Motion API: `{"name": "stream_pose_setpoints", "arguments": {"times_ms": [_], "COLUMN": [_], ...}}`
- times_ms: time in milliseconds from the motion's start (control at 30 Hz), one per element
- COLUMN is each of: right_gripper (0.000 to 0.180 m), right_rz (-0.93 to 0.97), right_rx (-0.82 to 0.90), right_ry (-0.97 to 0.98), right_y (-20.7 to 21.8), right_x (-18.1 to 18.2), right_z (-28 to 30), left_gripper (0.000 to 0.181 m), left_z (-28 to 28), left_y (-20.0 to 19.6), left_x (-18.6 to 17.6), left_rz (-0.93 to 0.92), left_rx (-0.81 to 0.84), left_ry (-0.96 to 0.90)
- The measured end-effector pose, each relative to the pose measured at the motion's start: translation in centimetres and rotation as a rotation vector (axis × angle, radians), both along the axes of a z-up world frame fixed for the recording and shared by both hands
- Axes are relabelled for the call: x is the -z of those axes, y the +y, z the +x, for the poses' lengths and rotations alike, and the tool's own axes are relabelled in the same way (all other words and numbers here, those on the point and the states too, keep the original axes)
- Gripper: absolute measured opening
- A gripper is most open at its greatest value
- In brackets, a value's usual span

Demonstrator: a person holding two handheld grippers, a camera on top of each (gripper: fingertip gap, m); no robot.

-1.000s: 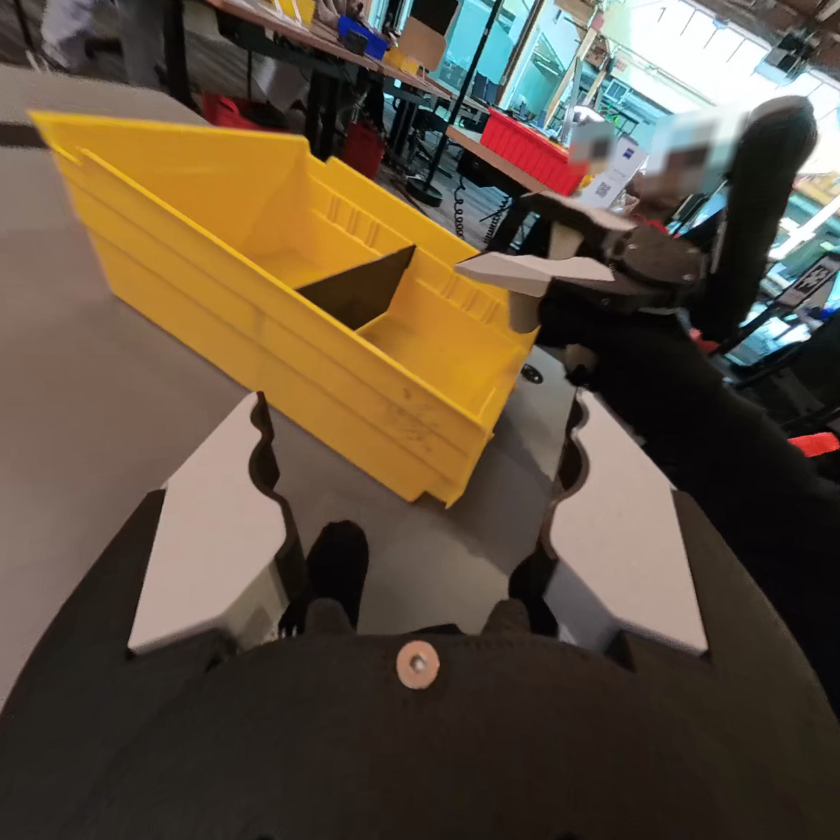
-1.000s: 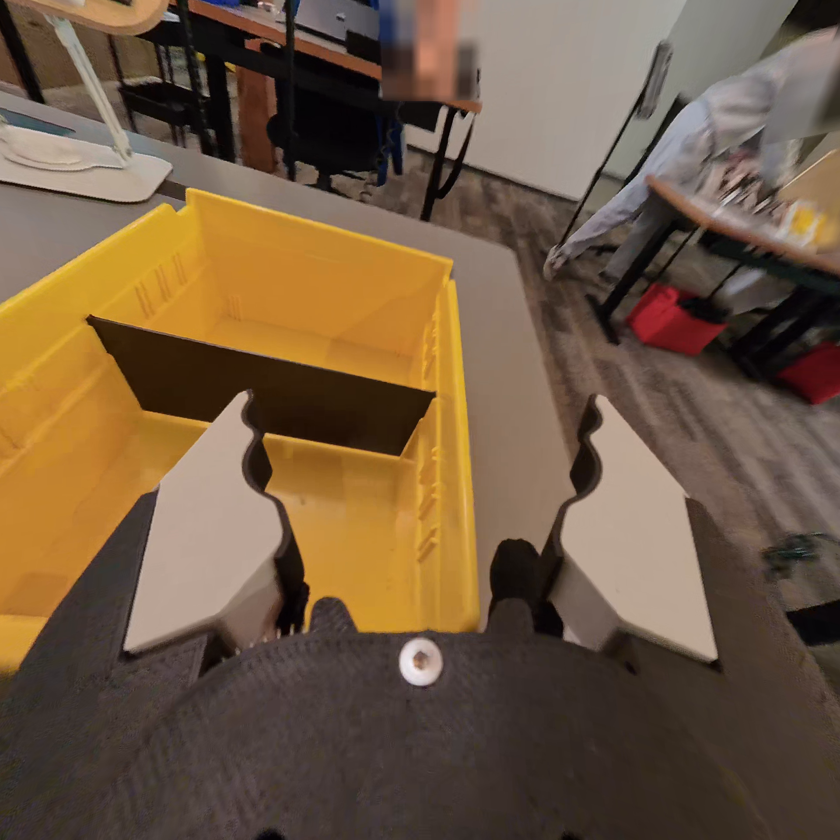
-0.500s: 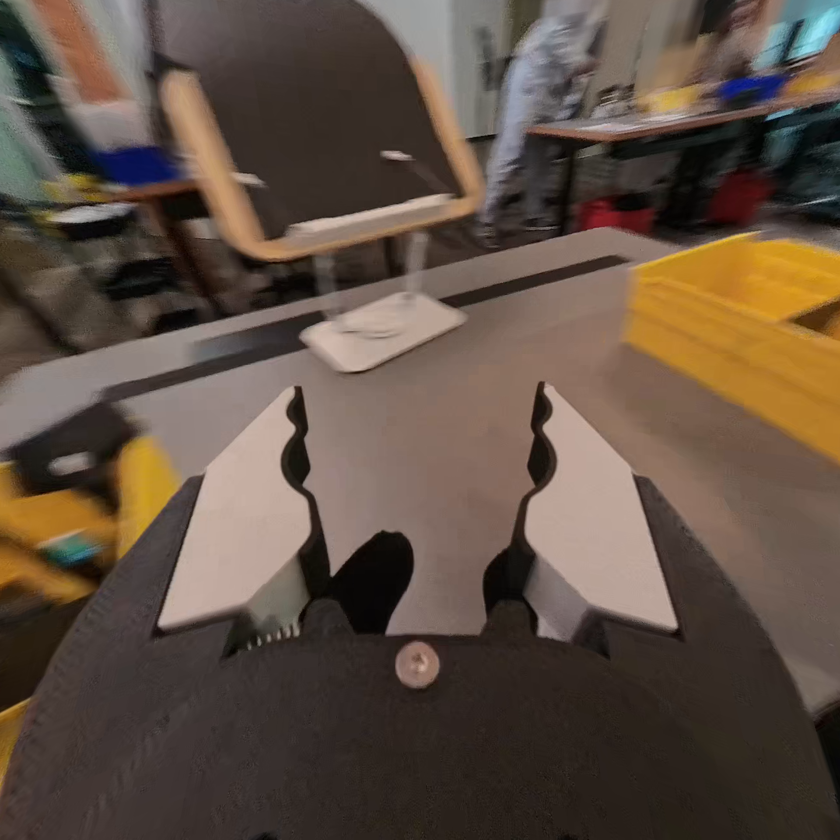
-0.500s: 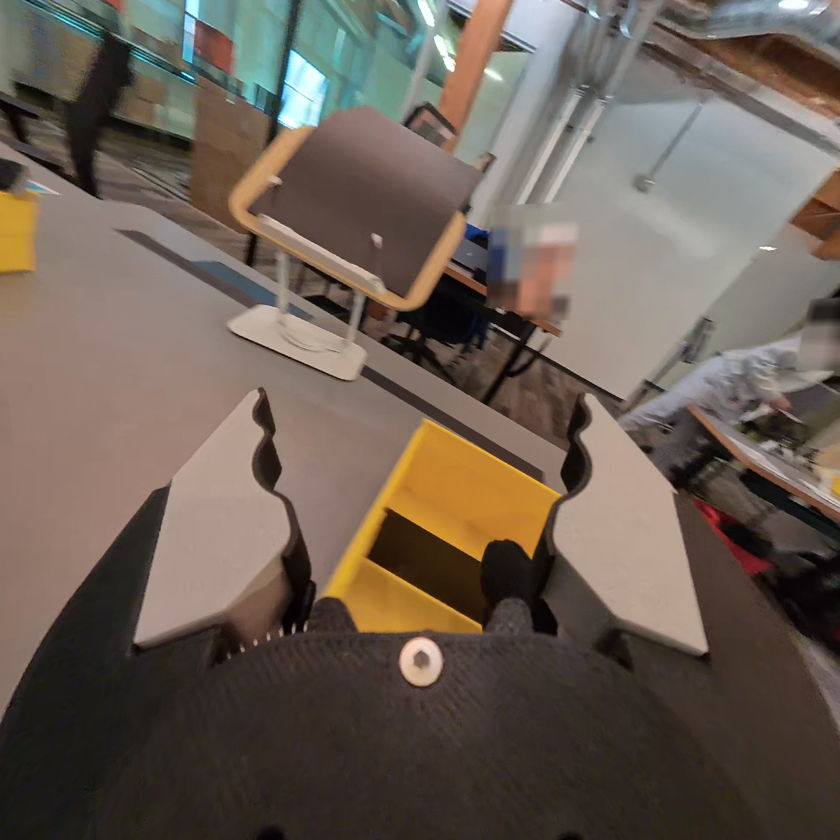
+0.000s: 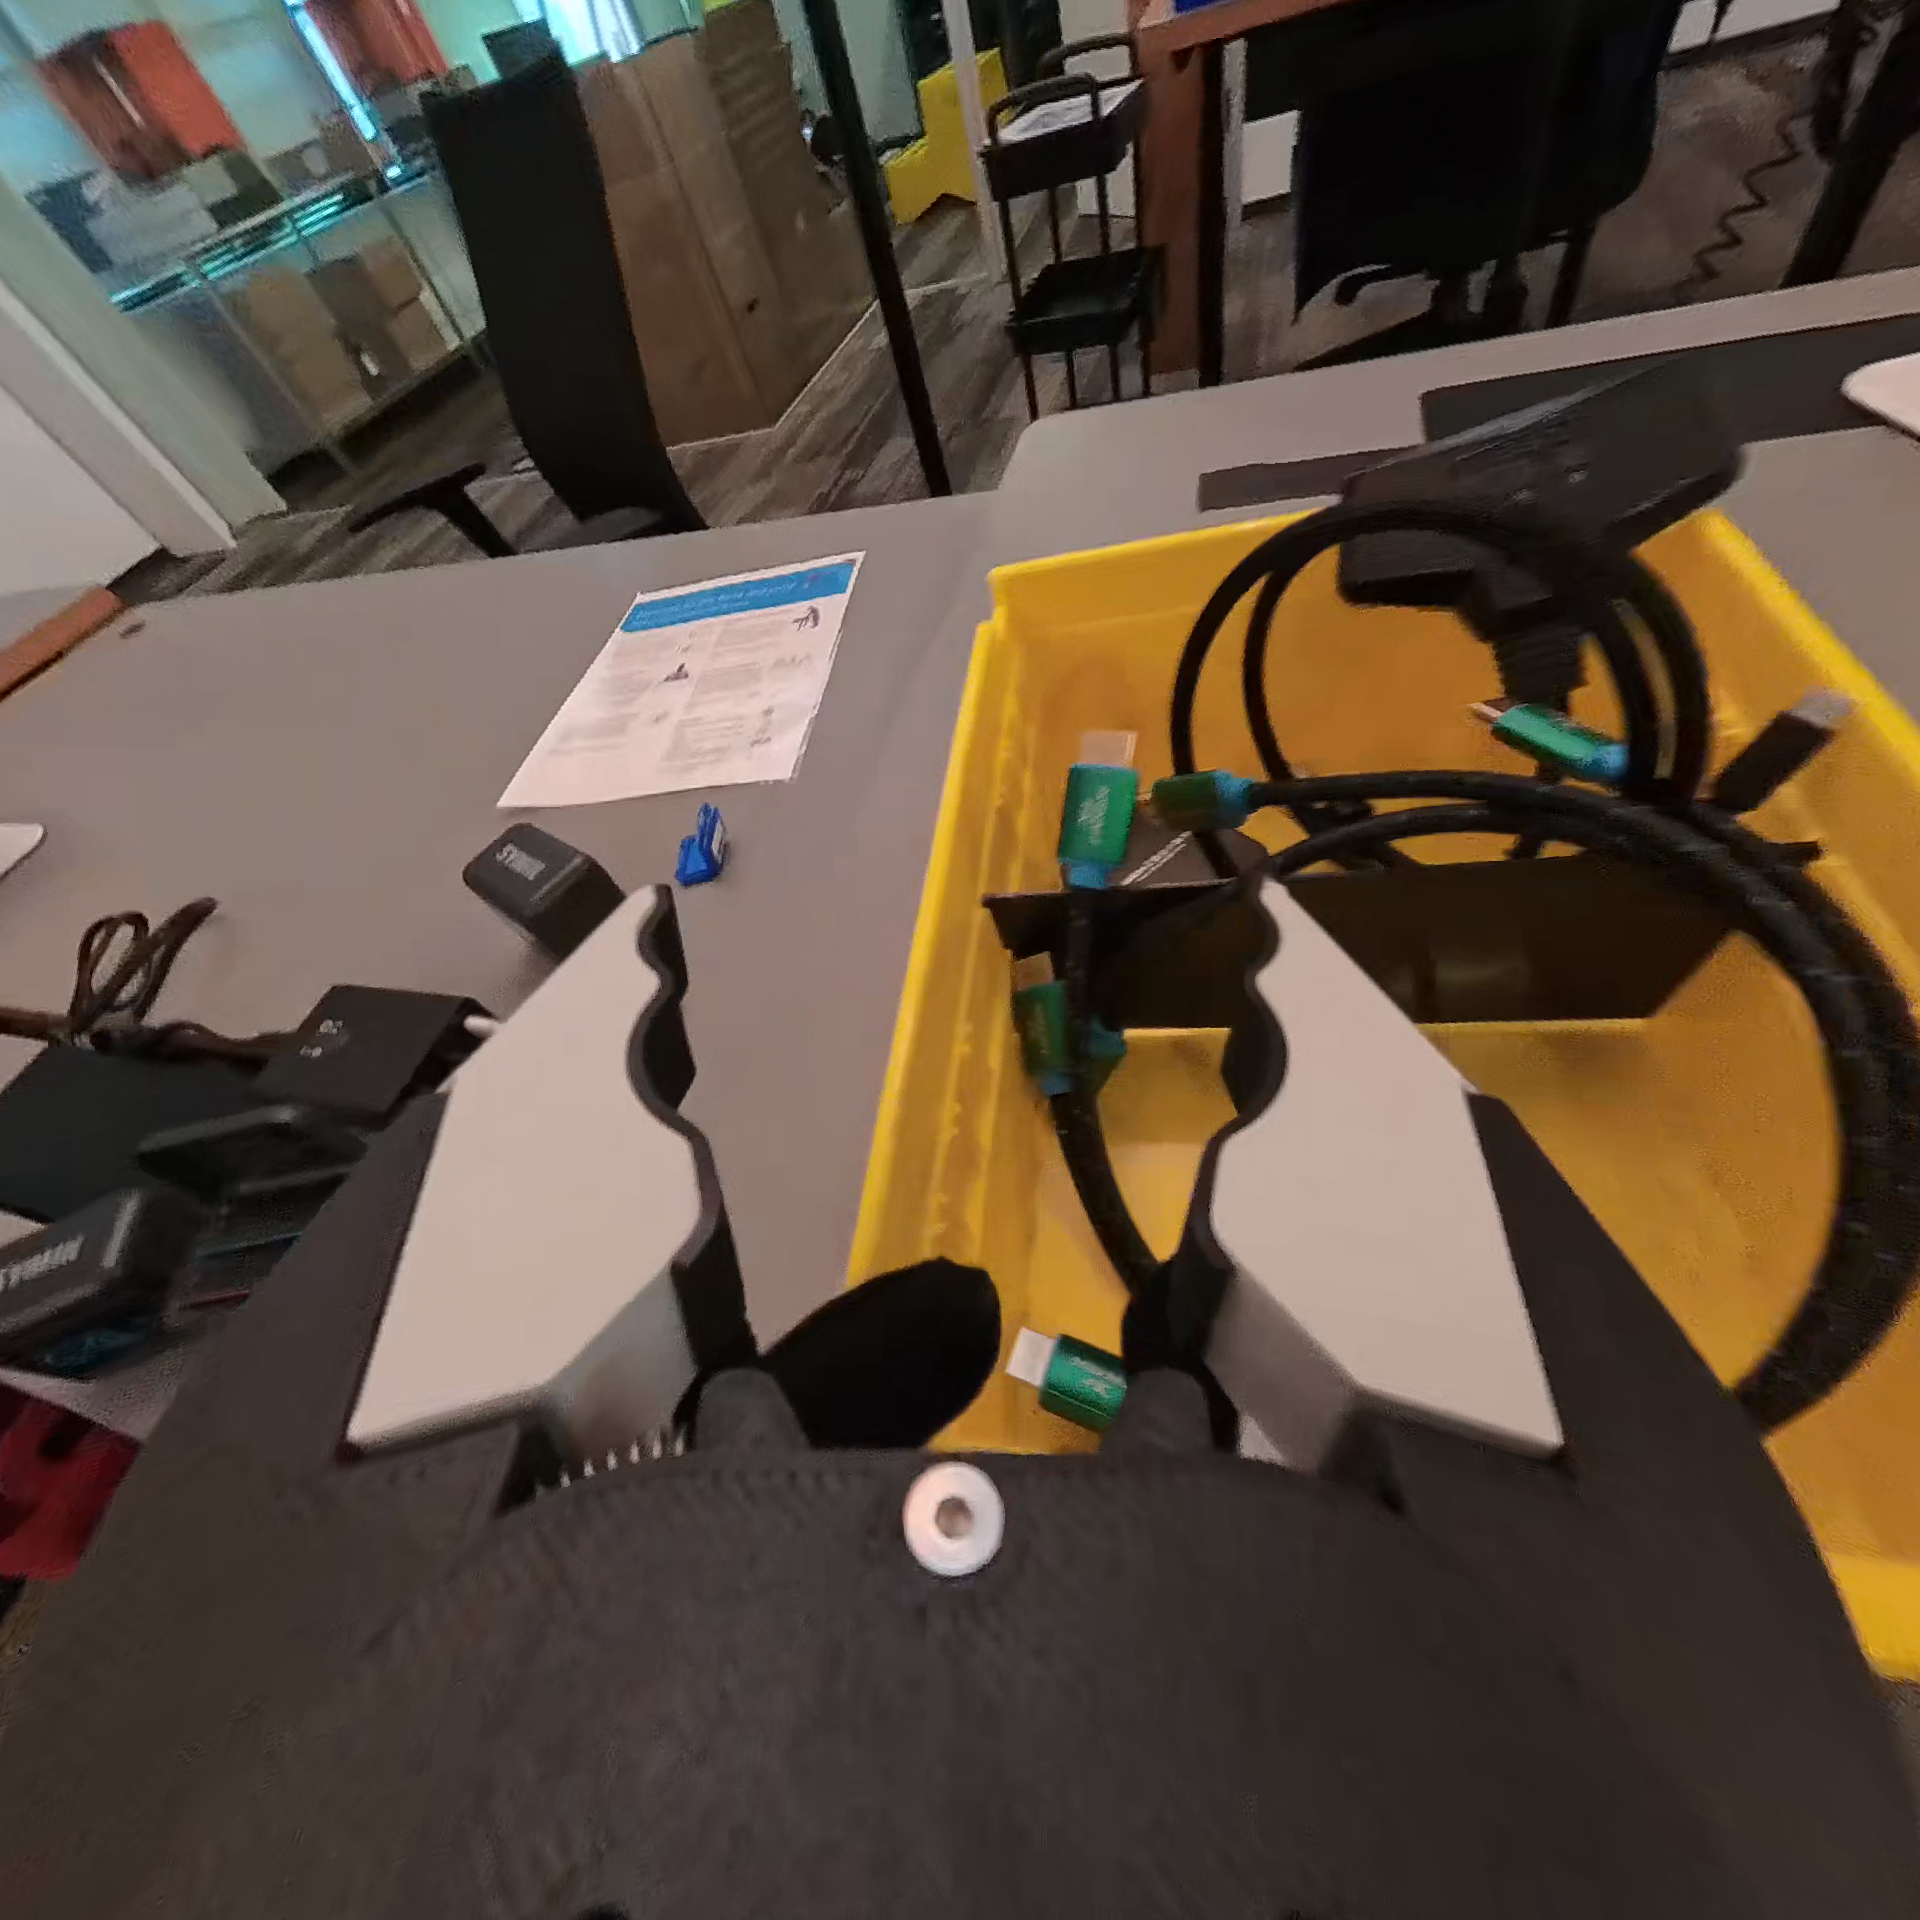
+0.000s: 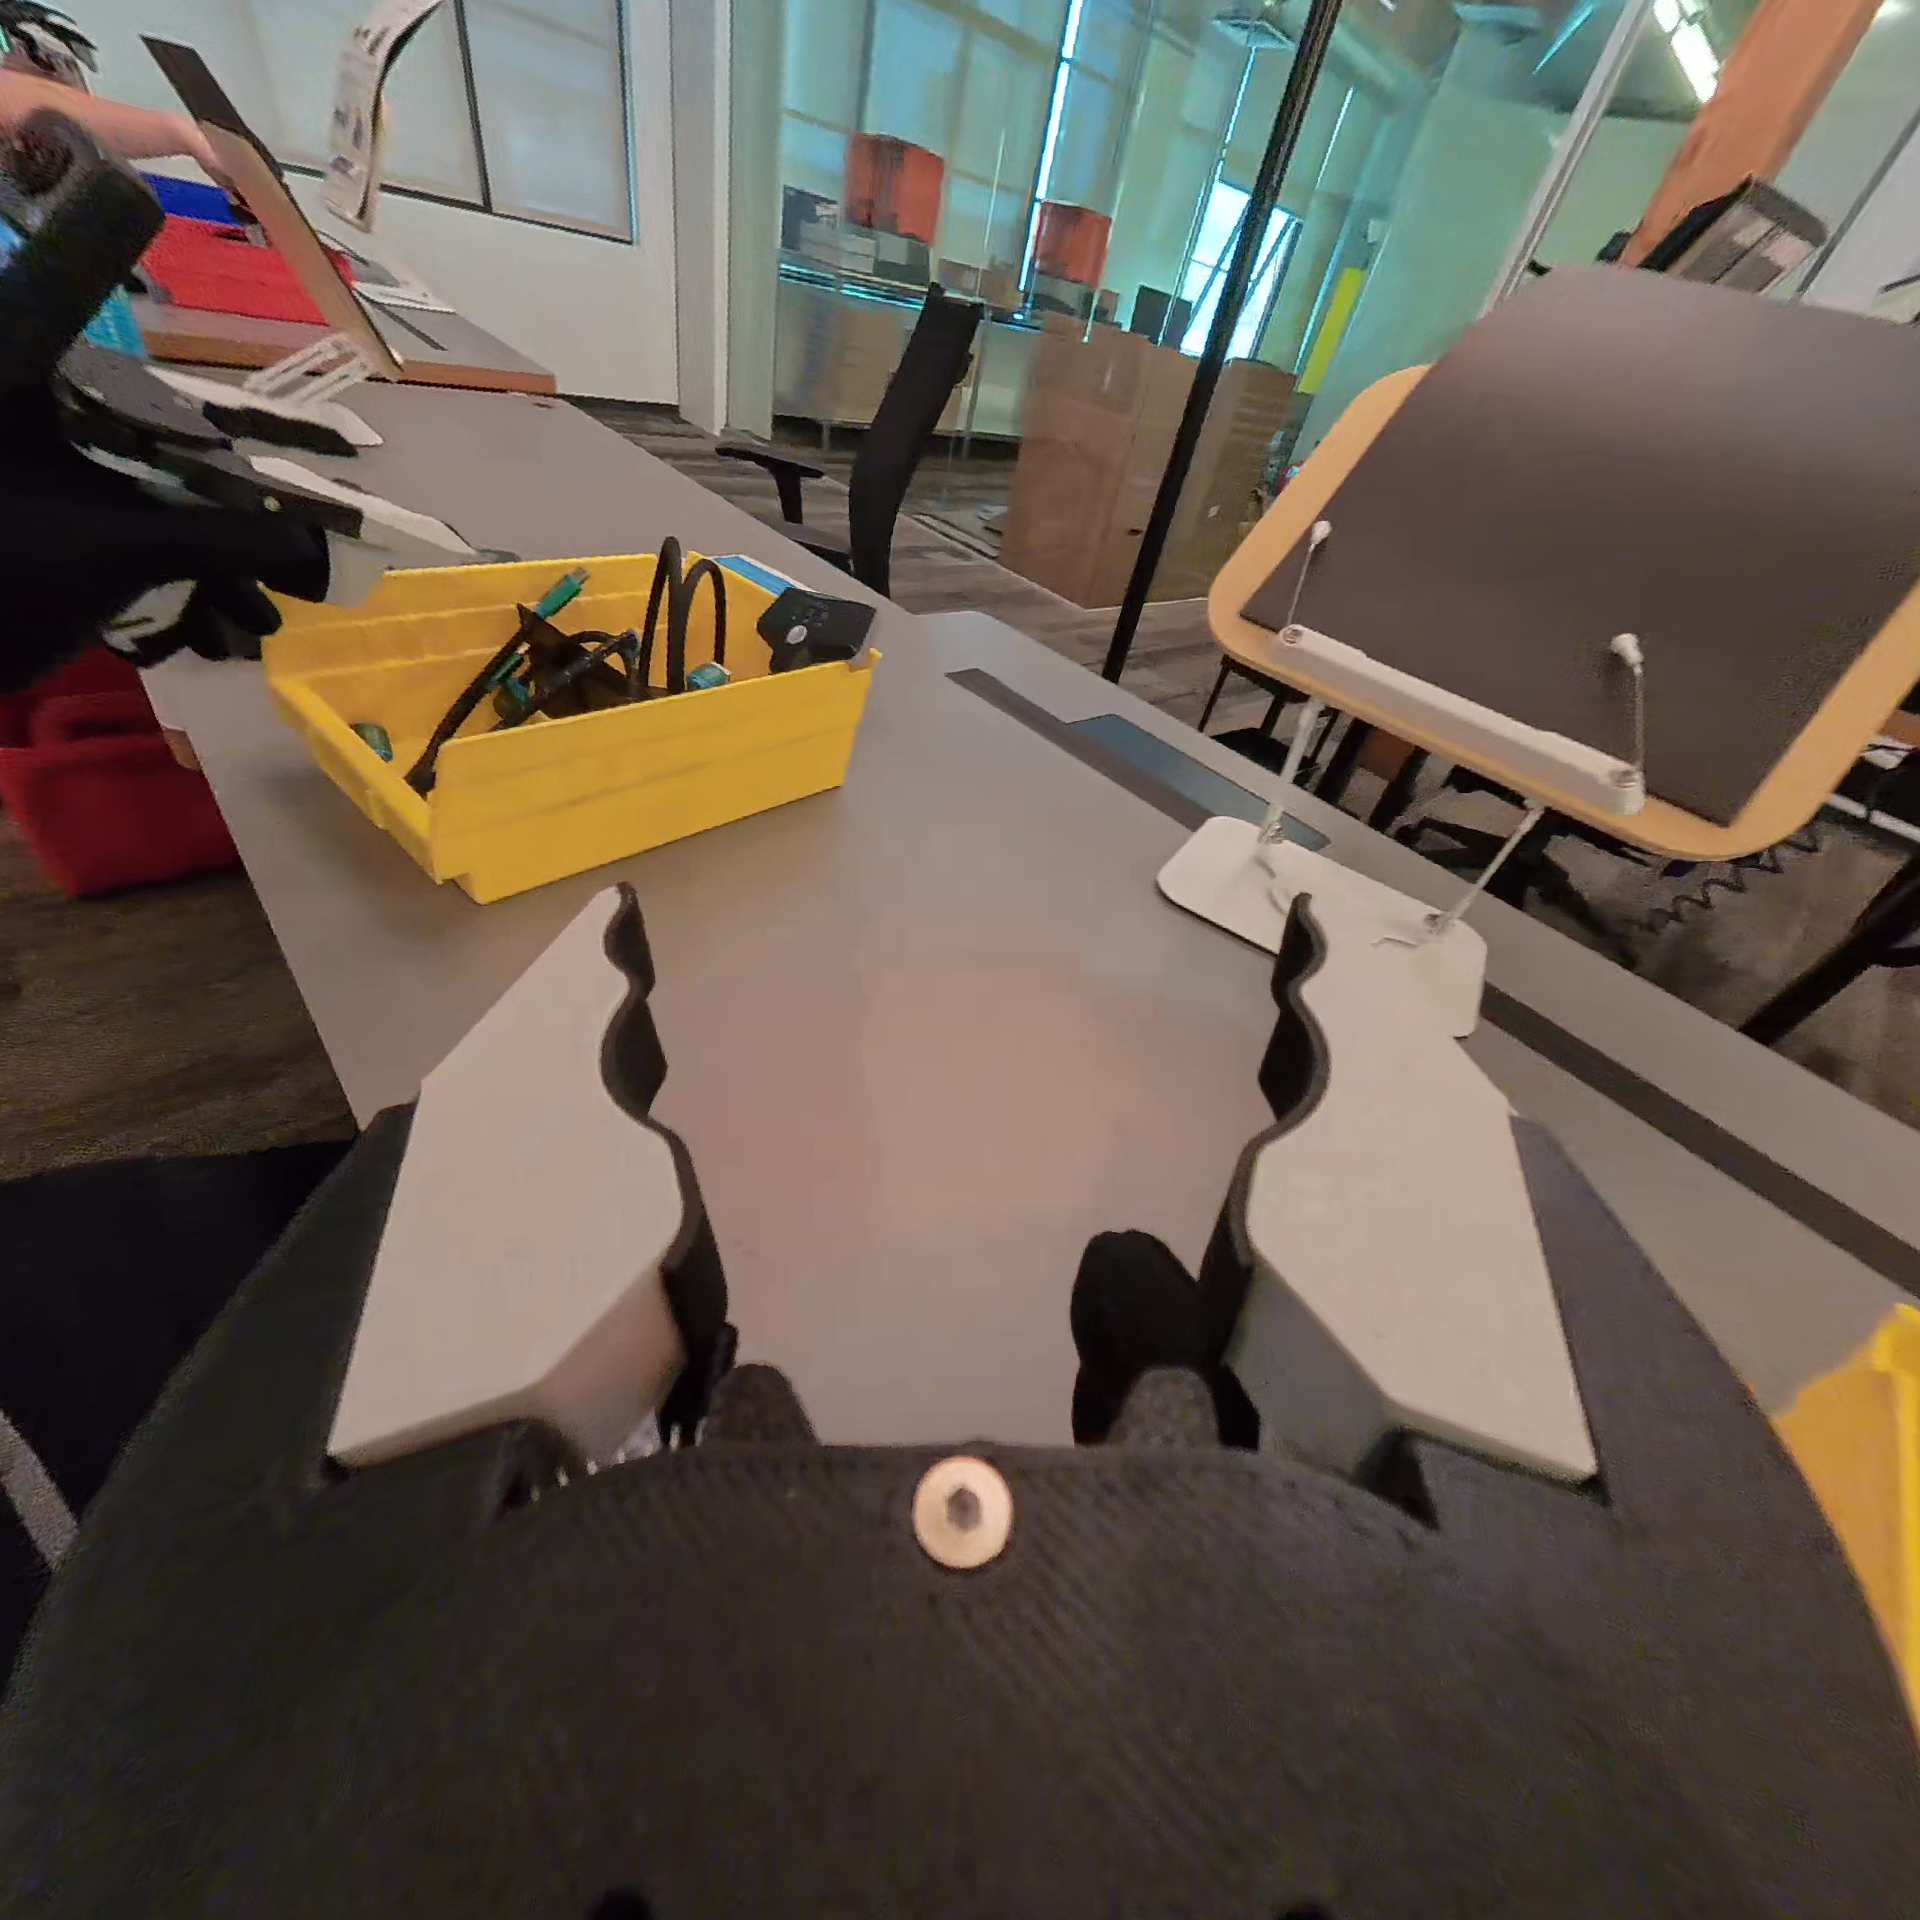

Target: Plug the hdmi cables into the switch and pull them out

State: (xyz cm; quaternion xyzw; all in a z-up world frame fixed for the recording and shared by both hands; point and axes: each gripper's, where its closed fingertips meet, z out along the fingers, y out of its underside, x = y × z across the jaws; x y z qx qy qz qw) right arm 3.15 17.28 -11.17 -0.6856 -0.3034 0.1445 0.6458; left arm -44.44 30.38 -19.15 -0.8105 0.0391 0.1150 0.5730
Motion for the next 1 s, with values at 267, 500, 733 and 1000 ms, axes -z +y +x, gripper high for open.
{"name": "stream_pose_setpoints", "arguments": {"times_ms": [267,500,733,1000], "right_gripper": [0.111,0.109,0.107,0.107], "right_rz": [-0.119,-0.188,-0.228,-0.226], "right_rx": [-0.030,-0.025,0.000,0.002], "right_ry": [0.046,-0.036,-0.022,-0.050], "right_y": [0.9,1.4,1.9,1.9], "right_x": [4.4,10.7,12.8,13.5], "right_z": [-4.3,-5.5,-4.1,-3.9], "left_gripper": [0.066,0.106,0.100,0.066], "left_z": [-0.4,1.5,2.0,2.2], "left_y": [0.2,-0.3,-0.9,-0.5], "left_x": [-0.1,-1.0,-1.9,-0.5], "left_rz": [0.096,0.144,0.177,0.092], "left_rx": [0.062,0.211,0.270,0.324], "left_ry": [-0.166,-0.357,-0.386,-0.383]}}
